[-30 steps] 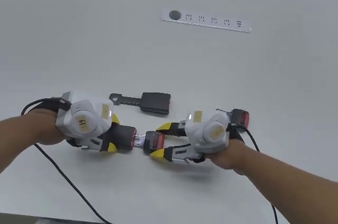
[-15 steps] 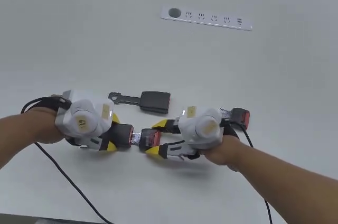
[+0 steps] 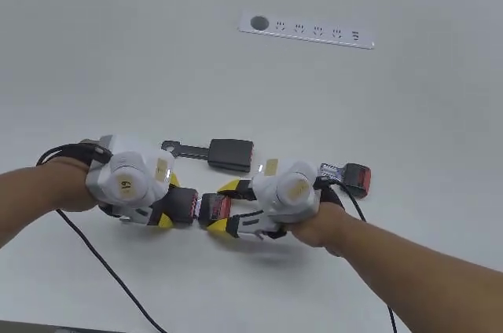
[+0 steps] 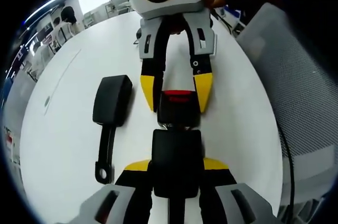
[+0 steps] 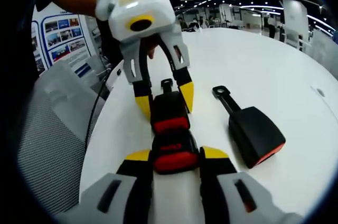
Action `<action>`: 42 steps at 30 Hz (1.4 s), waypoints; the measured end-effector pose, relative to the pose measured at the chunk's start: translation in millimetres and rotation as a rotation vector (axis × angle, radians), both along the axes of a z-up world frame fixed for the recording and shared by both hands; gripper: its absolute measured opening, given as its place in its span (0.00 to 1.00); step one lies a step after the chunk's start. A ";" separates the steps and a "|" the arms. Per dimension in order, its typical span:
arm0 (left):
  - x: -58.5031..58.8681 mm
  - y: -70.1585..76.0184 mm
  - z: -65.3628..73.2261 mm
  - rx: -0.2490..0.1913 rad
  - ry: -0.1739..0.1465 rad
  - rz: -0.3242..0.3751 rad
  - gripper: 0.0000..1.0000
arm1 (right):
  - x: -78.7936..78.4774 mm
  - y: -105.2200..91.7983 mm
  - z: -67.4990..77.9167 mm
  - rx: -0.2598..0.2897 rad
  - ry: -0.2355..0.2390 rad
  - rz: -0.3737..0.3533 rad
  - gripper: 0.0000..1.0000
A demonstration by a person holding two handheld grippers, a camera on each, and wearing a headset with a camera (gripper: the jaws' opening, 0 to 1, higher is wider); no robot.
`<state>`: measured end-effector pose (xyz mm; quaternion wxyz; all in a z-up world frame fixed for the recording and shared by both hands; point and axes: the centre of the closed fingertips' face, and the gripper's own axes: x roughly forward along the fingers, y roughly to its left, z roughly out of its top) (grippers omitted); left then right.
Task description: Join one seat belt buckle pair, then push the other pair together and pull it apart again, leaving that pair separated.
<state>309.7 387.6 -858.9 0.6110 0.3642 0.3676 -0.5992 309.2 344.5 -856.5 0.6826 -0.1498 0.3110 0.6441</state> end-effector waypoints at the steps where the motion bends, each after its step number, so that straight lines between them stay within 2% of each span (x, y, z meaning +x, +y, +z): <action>1: 0.6 0.2 -0.3 0.001 0.000 -0.001 0.35 | -0.3 0.0 -0.2 -0.002 0.000 0.000 0.34; 14: -0.8 0.1 -0.4 -0.002 0.001 -0.001 0.35 | -1.4 0.1 -1.0 -0.008 -0.009 -0.008 0.34; 25: -1.4 0.5 0.5 -0.043 0.006 0.006 0.35 | -2.0 -0.3 -1.4 0.000 -0.033 -0.010 0.34; 29: -1.9 1.0 2.4 -0.075 0.020 0.018 0.35 | -3.1 -0.6 -1.0 0.002 -0.039 -0.025 0.34; 34: -1.9 2.6 2.4 -0.117 0.010 0.013 0.35 | -4.6 -1.4 -0.6 0.017 -0.041 -0.043 0.34; 36: -2.0 3.0 2.5 -0.130 0.014 0.011 0.35 | -5.4 -1.6 -0.4 0.015 -0.074 -0.032 0.34; 42: -2.9 2.5 3.5 -0.161 0.015 -0.005 0.35 | -5.1 -2.8 0.0 0.047 -0.084 -0.060 0.33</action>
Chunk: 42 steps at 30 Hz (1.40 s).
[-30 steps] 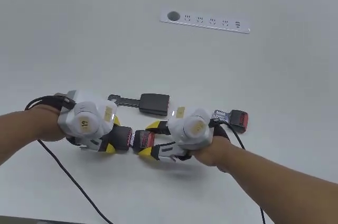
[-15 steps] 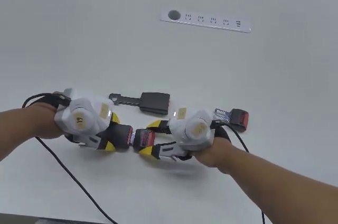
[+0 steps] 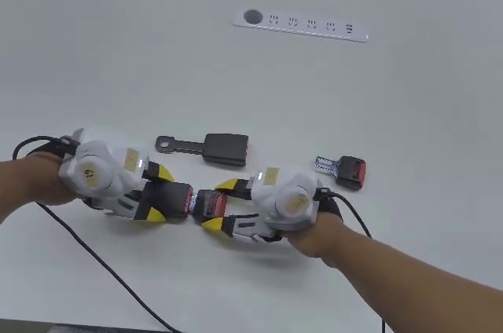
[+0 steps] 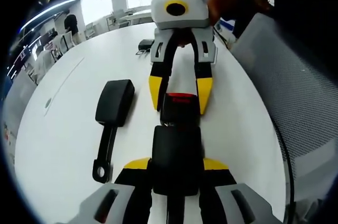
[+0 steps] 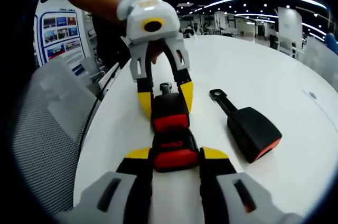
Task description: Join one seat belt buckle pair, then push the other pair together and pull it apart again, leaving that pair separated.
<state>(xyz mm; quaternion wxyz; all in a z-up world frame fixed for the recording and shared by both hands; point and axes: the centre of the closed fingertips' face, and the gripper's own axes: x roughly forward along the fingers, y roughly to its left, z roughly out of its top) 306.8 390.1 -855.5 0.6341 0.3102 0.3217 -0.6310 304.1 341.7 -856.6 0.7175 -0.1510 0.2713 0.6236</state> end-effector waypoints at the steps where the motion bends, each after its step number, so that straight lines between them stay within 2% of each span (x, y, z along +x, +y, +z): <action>1: 0.0 -0.1 0.1 -0.004 0.000 0.001 0.35 | 0.0 0.1 -0.1 0.002 -0.002 -0.002 0.33; 3: 0.0 -0.6 0.8 -0.015 -0.004 0.004 0.35 | -0.8 0.0 0.3 0.006 -0.018 -0.004 0.33; 6: -0.1 -0.8 1.4 -0.032 -0.004 0.012 0.35 | -0.4 -0.4 -0.2 0.019 -0.017 -0.023 0.33; 12: -0.3 -1.5 2.0 -0.038 -0.002 0.009 0.35 | -0.8 -0.4 1.0 0.024 -0.031 -0.026 0.33; 14: -0.4 -1.6 2.0 -0.036 -0.003 0.004 0.34 | -0.6 -0.9 0.2 0.037 -0.010 -0.049 0.33; 15: -0.4 -1.7 2.1 -0.036 -0.003 0.002 0.34 | -1.1 -1.3 0.5 0.035 -0.027 -0.045 0.33; 19: -0.6 -2.0 2.5 -0.040 -0.003 0.000 0.34 | -1.3 -1.0 0.8 0.043 -0.015 -0.062 0.33; 42: -0.4 -0.7 2.5 -0.058 0.004 0.016 0.34 | -1.8 -2.1 1.5 0.070 -0.020 -0.078 0.33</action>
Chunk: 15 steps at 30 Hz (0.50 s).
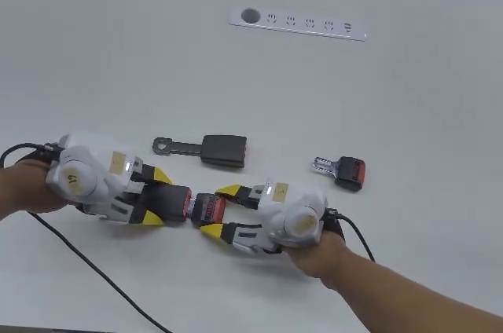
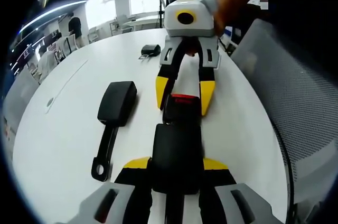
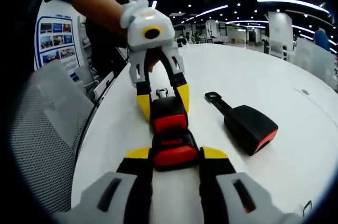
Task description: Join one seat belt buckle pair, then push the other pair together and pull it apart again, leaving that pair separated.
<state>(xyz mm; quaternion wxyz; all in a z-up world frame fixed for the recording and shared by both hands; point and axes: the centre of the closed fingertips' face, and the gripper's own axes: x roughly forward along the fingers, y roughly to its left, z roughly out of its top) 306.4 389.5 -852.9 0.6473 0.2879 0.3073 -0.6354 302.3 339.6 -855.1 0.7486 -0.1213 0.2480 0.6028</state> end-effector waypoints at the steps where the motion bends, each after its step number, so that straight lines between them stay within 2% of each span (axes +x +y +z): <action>1: 0.0 -0.1 0.0 0.000 0.000 0.000 0.34 | -0.2 0.1 0.0 0.000 -0.003 0.002 0.33; 9: -0.2 -0.2 0.1 0.002 0.004 0.009 0.35 | -0.8 0.5 -0.8 -0.007 -0.012 0.012 0.33; 11: -0.2 -0.2 -0.1 0.004 0.011 0.018 0.35 | -0.8 0.8 -0.6 -0.018 -0.034 0.031 0.34; 12: 0.0 -0.7 0.0 0.005 0.008 0.015 0.35 | -0.5 1.1 -0.5 -0.015 -0.024 0.027 0.34; 15: -0.7 -2.2 0.4 0.028 0.004 0.006 0.36 | -1.6 2.0 -0.8 -0.024 -0.041 0.039 0.35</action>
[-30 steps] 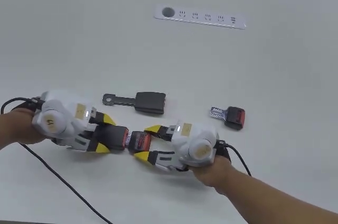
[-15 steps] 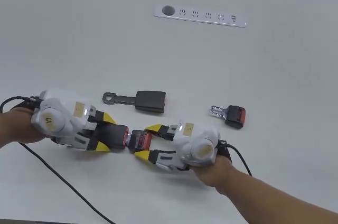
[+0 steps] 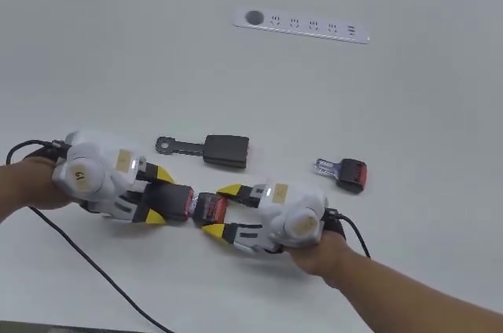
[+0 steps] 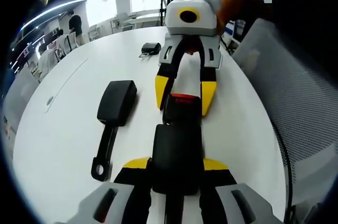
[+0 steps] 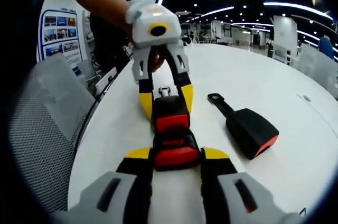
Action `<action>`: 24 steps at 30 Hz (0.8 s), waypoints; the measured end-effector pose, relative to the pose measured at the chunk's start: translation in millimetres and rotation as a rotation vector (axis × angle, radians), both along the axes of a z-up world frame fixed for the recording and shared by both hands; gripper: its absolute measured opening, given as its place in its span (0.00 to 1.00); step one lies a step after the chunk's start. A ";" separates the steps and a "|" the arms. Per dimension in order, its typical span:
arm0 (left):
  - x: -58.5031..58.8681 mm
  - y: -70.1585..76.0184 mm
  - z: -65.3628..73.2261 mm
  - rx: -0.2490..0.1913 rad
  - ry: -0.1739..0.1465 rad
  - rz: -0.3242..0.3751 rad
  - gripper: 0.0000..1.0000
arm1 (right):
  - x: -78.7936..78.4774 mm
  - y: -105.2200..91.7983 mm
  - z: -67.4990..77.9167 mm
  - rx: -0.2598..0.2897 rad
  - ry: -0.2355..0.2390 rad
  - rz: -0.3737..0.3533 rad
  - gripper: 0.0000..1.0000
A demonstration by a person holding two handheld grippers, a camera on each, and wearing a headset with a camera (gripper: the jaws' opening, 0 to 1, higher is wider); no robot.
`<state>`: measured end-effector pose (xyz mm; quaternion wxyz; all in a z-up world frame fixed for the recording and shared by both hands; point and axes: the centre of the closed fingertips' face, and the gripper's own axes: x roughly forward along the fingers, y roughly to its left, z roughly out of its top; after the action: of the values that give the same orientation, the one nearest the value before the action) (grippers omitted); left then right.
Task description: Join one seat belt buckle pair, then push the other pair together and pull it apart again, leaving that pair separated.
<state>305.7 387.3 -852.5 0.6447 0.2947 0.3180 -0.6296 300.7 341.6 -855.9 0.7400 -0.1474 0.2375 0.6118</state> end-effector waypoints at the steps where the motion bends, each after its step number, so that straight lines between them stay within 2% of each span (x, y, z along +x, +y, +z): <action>1: -0.1 -0.2 0.0 0.006 -0.001 -0.001 0.36 | 0.4 -0.1 0.0 0.000 0.004 -0.003 0.35; 3: -0.2 -0.2 -0.2 0.015 0.002 0.006 0.36 | 0.7 0.7 0.7 0.000 0.007 -0.008 0.36; 6: 0.0 -0.3 -0.6 0.041 0.003 0.021 0.37 | 0.9 0.2 -0.3 -0.057 -0.020 -0.012 0.38; 7: 0.4 -0.8 -0.7 0.046 -0.003 0.024 0.37 | 3.6 -1.0 -0.6 -0.067 -0.006 -0.052 0.41; 8: 1.2 0.7 -0.8 0.061 -0.007 0.044 0.38 | 2.0 4.2 6.8 -0.011 0.041 -0.078 0.47; 9: 4.5 2.3 -0.6 0.071 -0.022 0.076 0.40 | 1.8 6.4 12.3 0.028 0.071 -0.092 0.60; 10: 6.5 3.0 0.0 0.075 -0.032 0.093 0.43 | 3.0 6.6 16.4 0.045 0.080 -0.105 0.70; 11: 6.9 5.0 1.4 0.065 -0.019 0.117 0.51 | 7.1 3.8 20.6 0.041 0.044 -0.114 0.77; 12: 6.4 2.9 4.7 0.044 0.000 0.150 0.57 | 8.5 1.0 22.4 0.032 0.027 -0.121 0.80; 13: 8.1 0.7 10.3 0.022 0.003 0.173 0.63 | 7.8 -2.0 25.7 0.033 0.029 -0.124 0.80; 16: 16.6 -3.3 24.7 -0.006 -0.045 0.210 0.75 | 7.2 -14.0 30.6 0.024 0.021 -0.144 0.84; 17: 18.0 -3.8 28.0 -0.005 -0.051 0.220 0.79 | 7.3 -19.1 32.2 0.019 0.011 -0.149 0.84; 19: 19.5 -6.1 34.9 -0.011 -0.052 0.233 0.81 | 6.6 -32.8 35.9 0.007 0.007 -0.163 0.84; 21: 23.1 -11.4 46.1 -0.028 -0.075 0.243 0.80 | 7.3 -48.1 39.1 -0.002 -0.003 -0.180 0.84; 24: 26.6 -18.2 53.3 -0.039 -0.081 0.253 0.82 | 13.2 -72.8 44.6 -0.010 -0.014 -0.215 0.84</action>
<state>332.3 369.0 -799.2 0.7369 0.2648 0.3139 -0.5369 313.9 268.8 -811.3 0.8022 -0.1289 0.2496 0.5268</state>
